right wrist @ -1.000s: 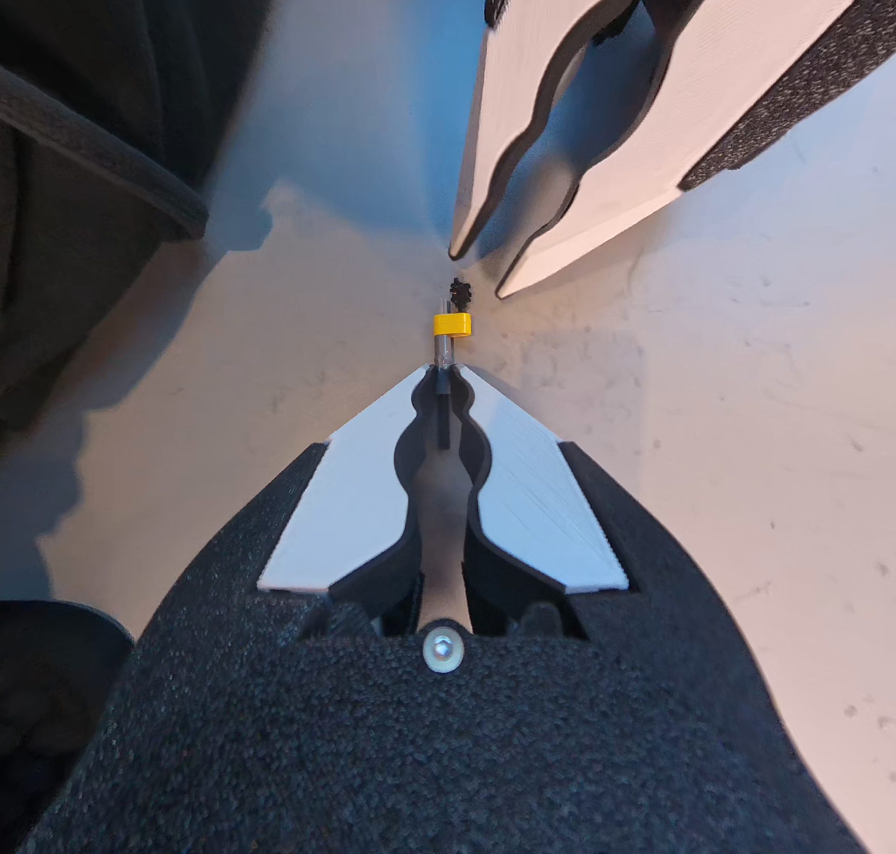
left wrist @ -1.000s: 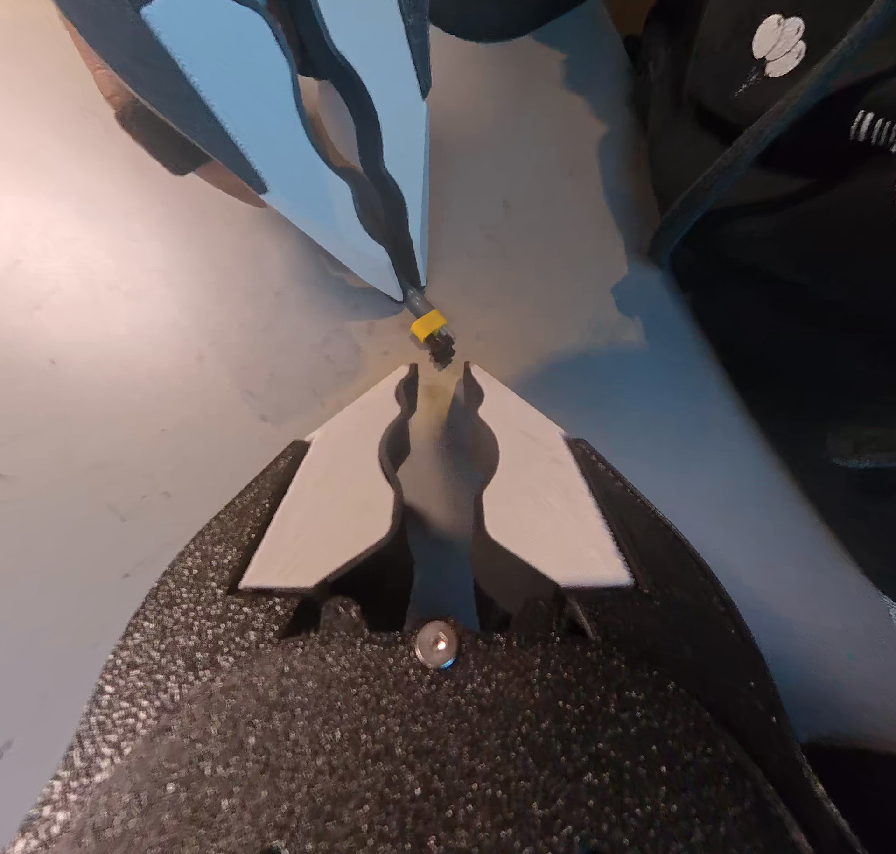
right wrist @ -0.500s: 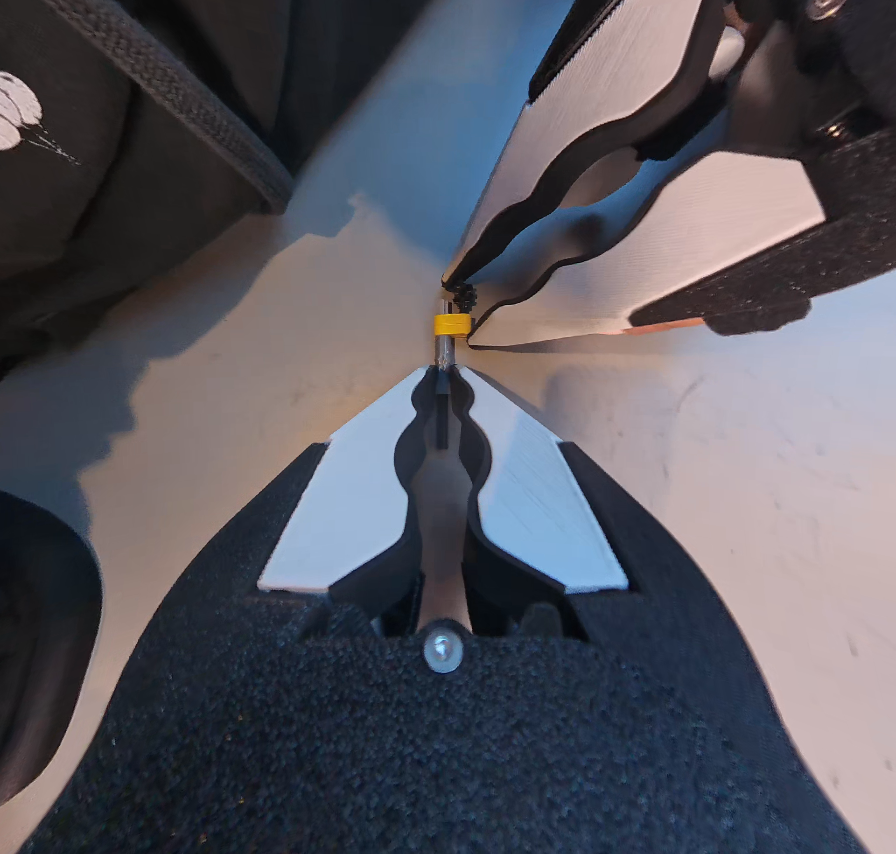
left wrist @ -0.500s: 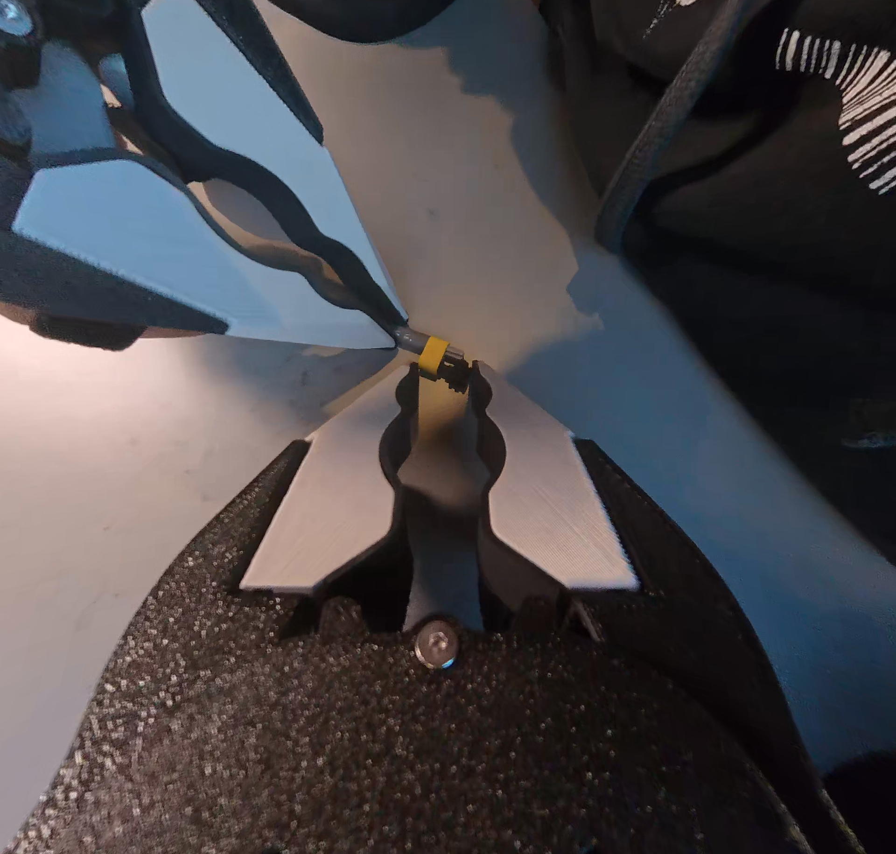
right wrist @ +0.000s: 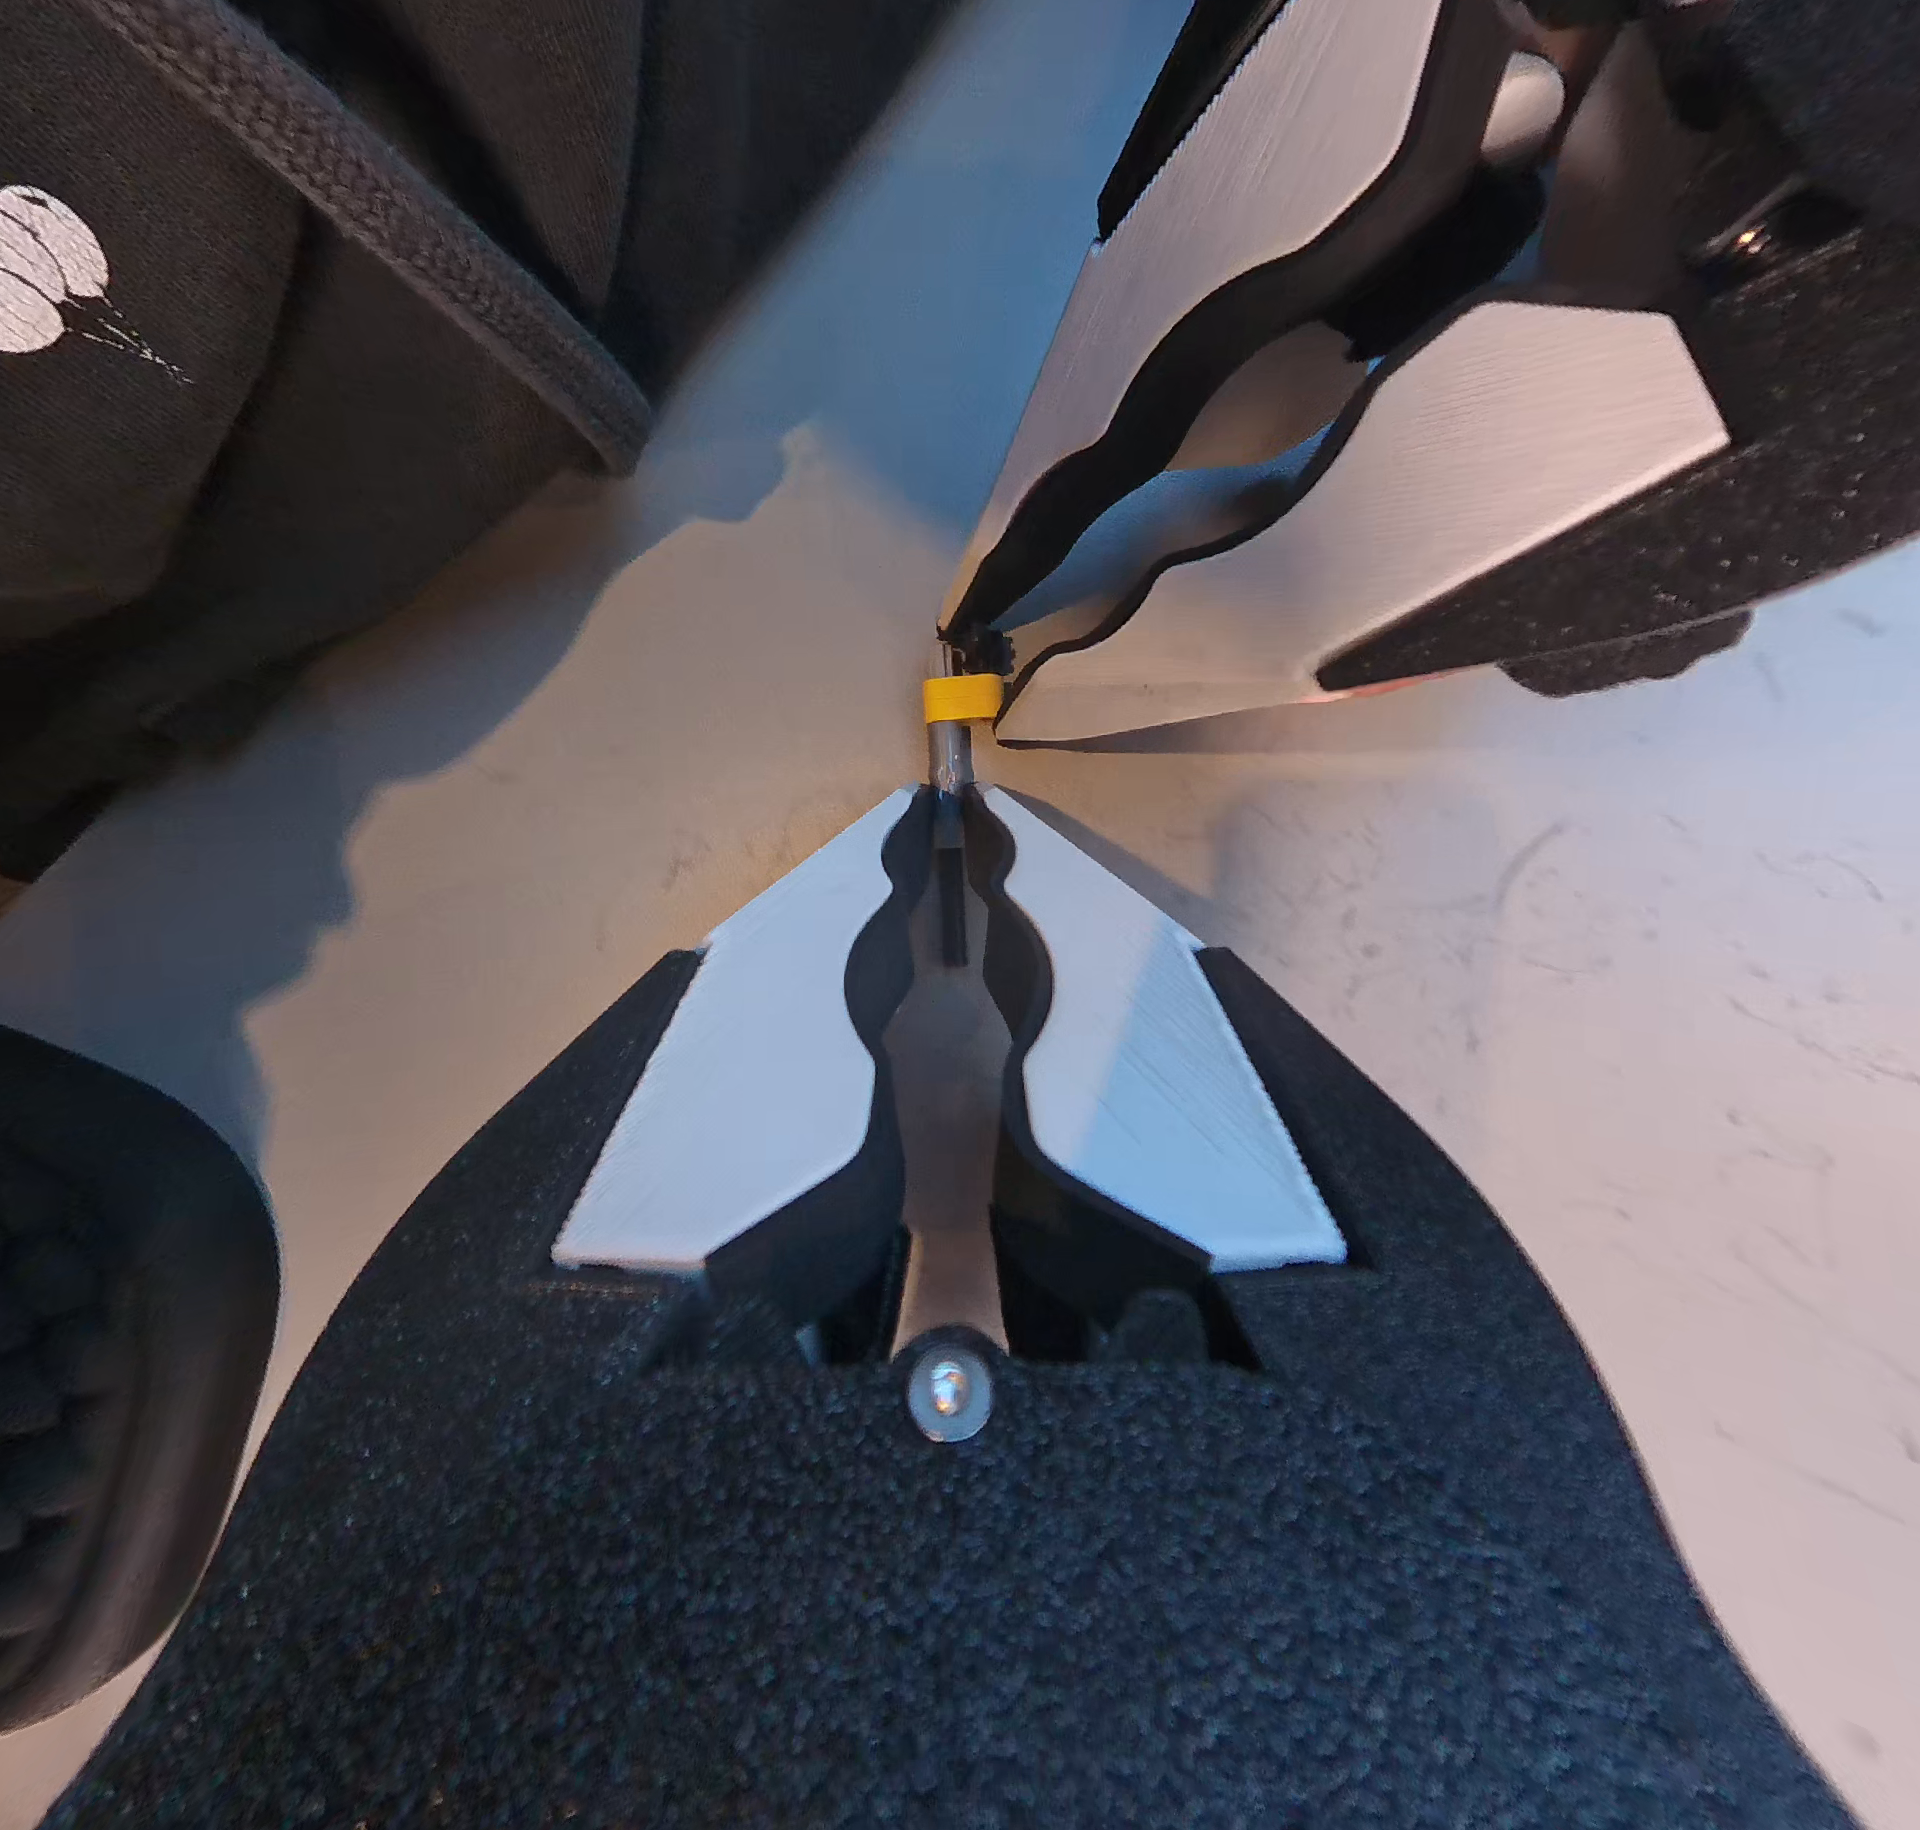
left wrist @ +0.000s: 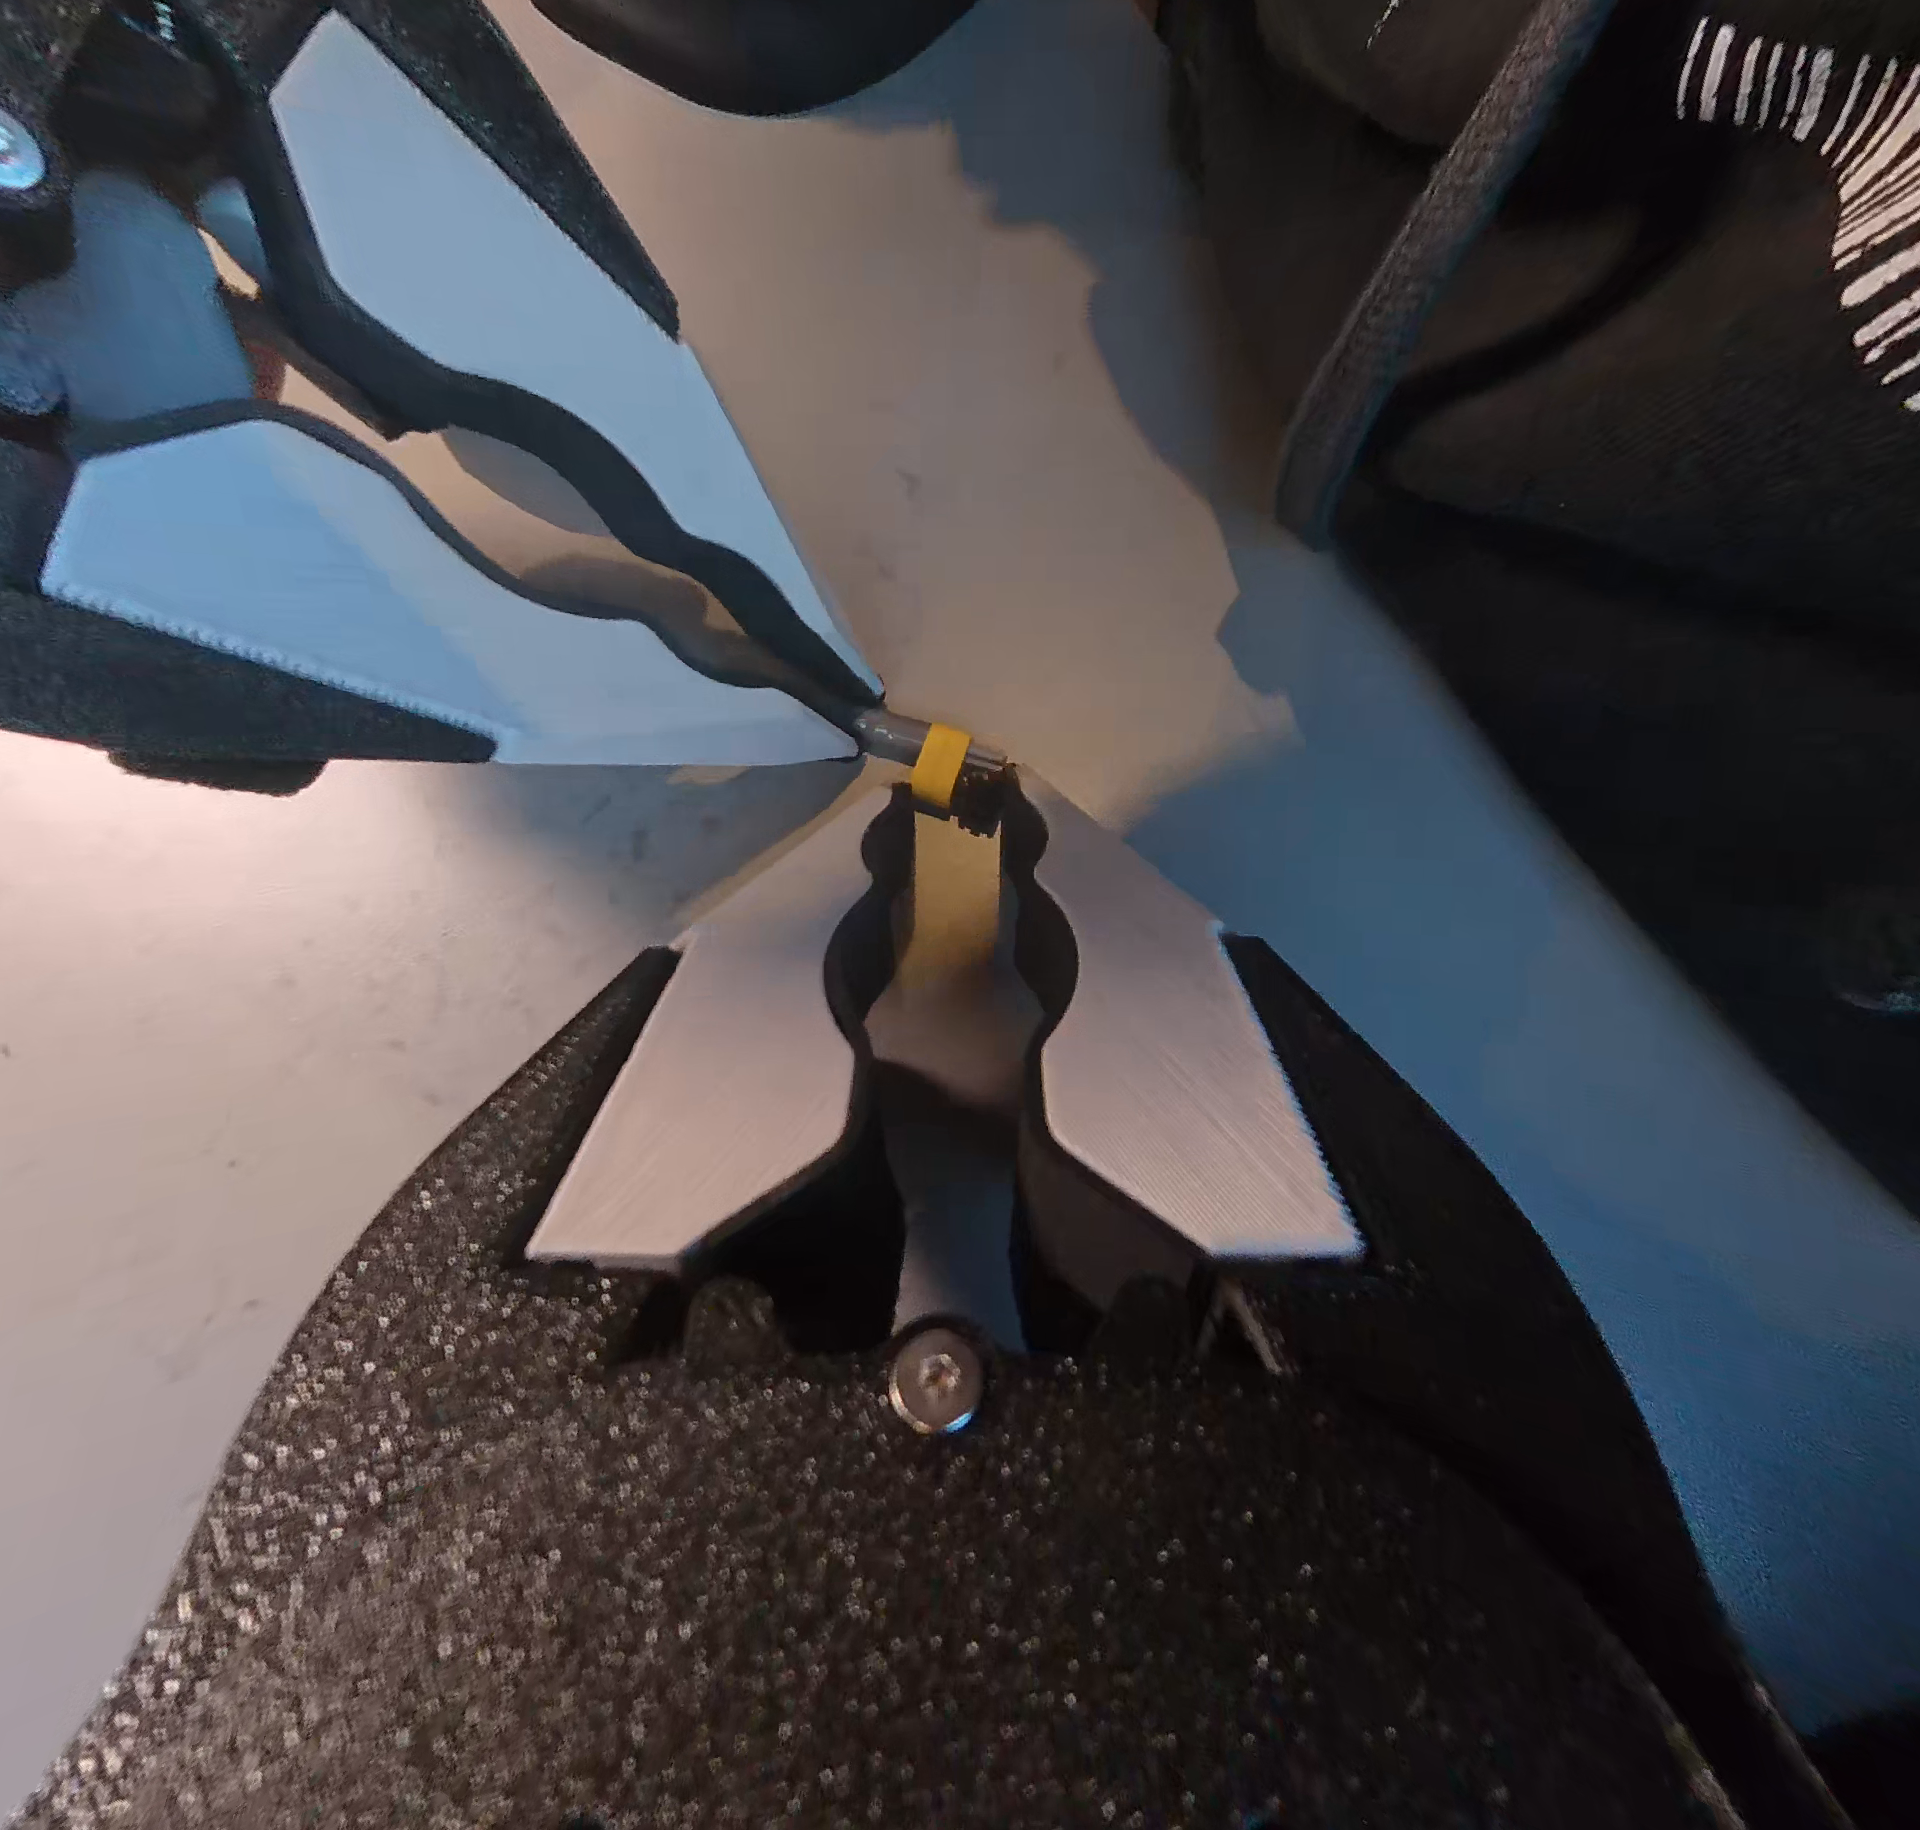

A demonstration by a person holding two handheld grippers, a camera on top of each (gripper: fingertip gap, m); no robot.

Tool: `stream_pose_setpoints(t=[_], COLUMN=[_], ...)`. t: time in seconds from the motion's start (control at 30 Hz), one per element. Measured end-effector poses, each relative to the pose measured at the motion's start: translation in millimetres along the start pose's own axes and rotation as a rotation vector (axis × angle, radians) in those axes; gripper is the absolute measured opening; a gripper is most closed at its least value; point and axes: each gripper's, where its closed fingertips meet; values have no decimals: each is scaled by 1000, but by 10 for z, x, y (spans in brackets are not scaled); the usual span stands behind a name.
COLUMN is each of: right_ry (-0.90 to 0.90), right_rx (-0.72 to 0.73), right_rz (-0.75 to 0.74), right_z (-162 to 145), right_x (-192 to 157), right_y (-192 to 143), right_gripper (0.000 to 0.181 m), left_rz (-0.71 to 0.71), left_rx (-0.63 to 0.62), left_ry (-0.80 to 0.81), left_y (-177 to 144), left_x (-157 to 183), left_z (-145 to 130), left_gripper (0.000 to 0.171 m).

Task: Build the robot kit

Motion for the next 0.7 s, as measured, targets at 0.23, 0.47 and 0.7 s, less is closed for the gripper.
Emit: stream_pose_setpoints(t=[0.23, 0.47, 0.7], right_ry=[32, 47, 68], right_rx=[-4, -8, -11], right_rz=[5, -29, -48], right_z=[-2, 4, 9], right_x=[-20, -36, -62], right_y=[10, 21, 31], right_gripper=[5, 5, 5], left_rz=[12, 26, 40], left_rx=[-1, -17, -22], left_ry=[30, 56, 59], left_y=[14, 33, 51], left_x=[8, 28, 42], left_z=[8, 24, 38], left_gripper=[15, 14, 14])
Point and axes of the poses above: each gripper's, where its closed fingertips meet, y out along the fingers, z out of its top, x = y × z across the jaws, and after that the axes turned 2 degrees about y, right-handed
